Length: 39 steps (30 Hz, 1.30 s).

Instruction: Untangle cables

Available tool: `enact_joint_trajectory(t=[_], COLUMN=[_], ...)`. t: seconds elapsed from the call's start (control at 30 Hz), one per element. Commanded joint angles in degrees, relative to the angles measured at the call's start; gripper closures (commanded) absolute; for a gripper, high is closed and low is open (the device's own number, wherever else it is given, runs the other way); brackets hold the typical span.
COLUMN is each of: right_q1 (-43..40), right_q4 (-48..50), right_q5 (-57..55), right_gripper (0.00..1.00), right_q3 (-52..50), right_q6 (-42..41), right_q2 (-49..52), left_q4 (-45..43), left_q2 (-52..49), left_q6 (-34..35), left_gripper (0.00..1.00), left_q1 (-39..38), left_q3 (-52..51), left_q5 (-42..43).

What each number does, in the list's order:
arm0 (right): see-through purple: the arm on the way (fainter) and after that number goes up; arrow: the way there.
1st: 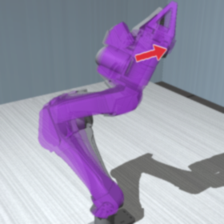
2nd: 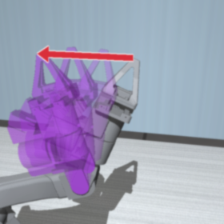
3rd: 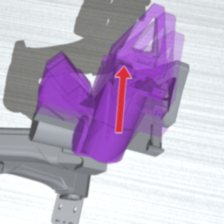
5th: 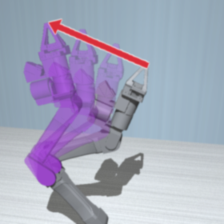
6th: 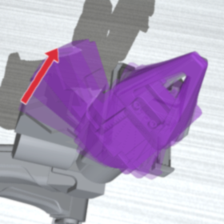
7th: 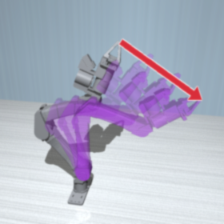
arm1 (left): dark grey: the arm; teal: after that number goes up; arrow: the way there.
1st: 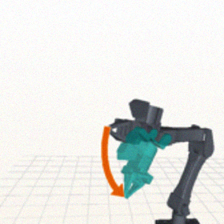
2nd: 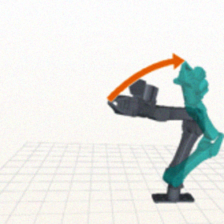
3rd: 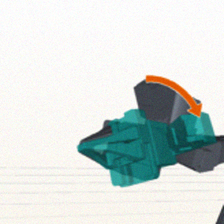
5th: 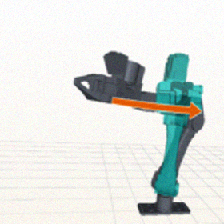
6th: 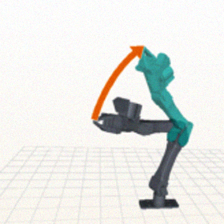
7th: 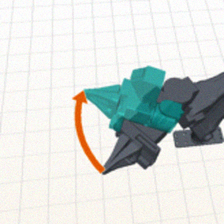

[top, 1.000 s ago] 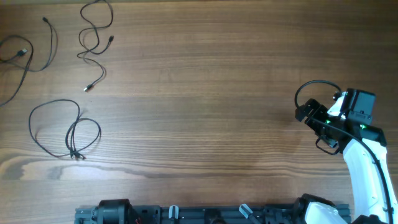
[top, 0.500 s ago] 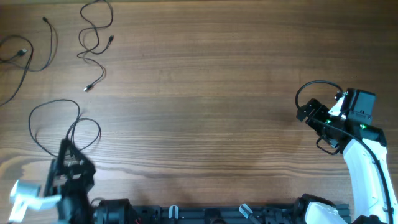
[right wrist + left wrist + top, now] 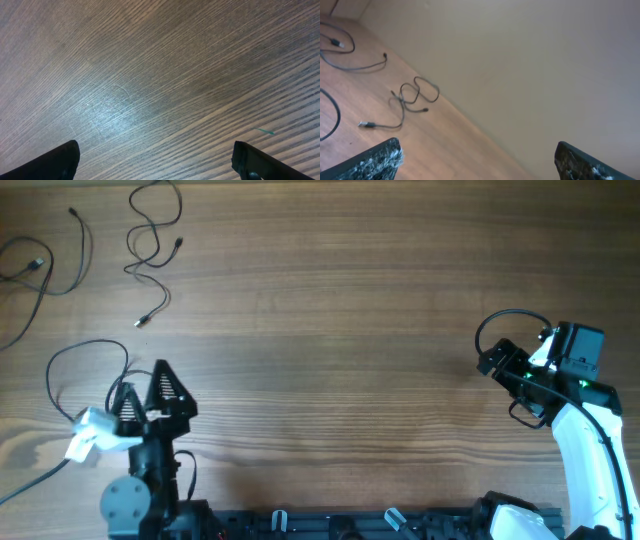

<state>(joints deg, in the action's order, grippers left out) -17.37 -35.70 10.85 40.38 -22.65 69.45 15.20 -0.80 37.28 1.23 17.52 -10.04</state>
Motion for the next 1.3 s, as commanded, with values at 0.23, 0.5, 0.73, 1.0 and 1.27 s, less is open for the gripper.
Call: enact_joint_trajectory(t=[0.23, 0.5, 0.73, 1.0, 1.27], right_q1=[-0.13, -0.13, -0.13, -0.13, -0.13], right_q4=[0.20, 0.81, 0.81, 1.40, 1.40], right_q5=[-0.79, -0.79, -0.76, -0.76, -0.76], right_gripper=[0.00, 0.00, 0.00, 0.00, 0.00], right_q3=[1.20, 1.20, 1.20, 1.20, 1.20], right_q6=[-0.24, -0.26, -0.26, -0.26, -0.24], right_q2=[-0.57, -0.57, -0.57, -0.57, -0.57], left_q4=[-11.93, -15.43, -14.10, -11.08, -11.08], left_q2=[0.48, 0.37, 0.37, -0.35, -0.35], left_q6=[-4.11, -5.49, -11.47, -19.08, -19.10], left_gripper=[0.00, 0.00, 0.00, 0.00, 0.00], left_q1=[0.17, 0.17, 0.17, 0.17, 0.17], left_q3=[-12.61, -17.20, -17.20, -17.20, -17.20], left_q5=[1.70, 1.81, 6.43, 9.38, 9.42])
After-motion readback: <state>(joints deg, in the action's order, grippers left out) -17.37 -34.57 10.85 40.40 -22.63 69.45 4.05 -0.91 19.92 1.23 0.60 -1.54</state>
